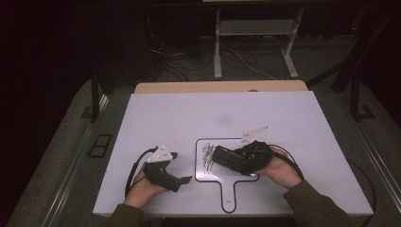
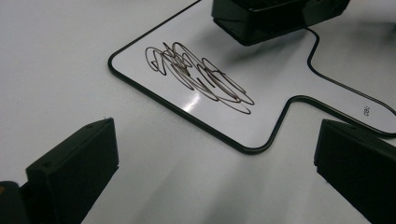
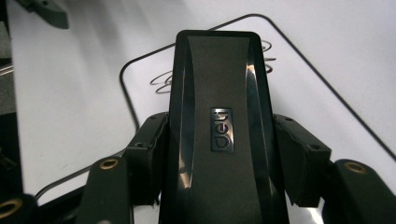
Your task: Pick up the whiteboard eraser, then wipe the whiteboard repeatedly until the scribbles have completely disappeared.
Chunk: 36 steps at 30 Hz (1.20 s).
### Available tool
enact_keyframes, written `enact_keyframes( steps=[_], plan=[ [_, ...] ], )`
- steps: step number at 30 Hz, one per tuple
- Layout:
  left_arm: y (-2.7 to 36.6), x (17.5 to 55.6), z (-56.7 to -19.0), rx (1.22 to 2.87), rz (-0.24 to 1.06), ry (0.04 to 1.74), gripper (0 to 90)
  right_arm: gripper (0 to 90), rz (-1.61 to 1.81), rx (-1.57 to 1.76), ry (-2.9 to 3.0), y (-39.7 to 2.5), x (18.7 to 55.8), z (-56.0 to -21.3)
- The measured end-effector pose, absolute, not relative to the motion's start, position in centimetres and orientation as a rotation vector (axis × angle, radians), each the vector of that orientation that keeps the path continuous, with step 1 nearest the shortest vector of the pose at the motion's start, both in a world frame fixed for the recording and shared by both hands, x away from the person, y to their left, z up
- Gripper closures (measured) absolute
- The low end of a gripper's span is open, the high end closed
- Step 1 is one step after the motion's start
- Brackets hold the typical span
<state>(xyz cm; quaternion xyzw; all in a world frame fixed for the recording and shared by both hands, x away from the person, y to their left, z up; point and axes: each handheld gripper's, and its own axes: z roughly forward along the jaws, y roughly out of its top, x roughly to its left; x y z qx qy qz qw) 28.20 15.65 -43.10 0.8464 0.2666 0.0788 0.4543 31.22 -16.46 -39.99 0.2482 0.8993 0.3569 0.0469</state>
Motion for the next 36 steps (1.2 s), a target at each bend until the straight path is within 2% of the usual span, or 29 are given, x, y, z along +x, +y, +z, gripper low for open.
enact_keyframes(
  steps=[15,36],
  plan=[
    [15.7,28.1,-43.1,2.084,0.195,0.658,0.0,38.9,1.051,0.754,2.725,-14.3,34.0,-40.2],
    [15.8,28.2,-43.1,2.08,0.192,0.654,0.0,38.8,0.97,0.737,2.731,-10.8,37.4,-42.4]
  ],
)
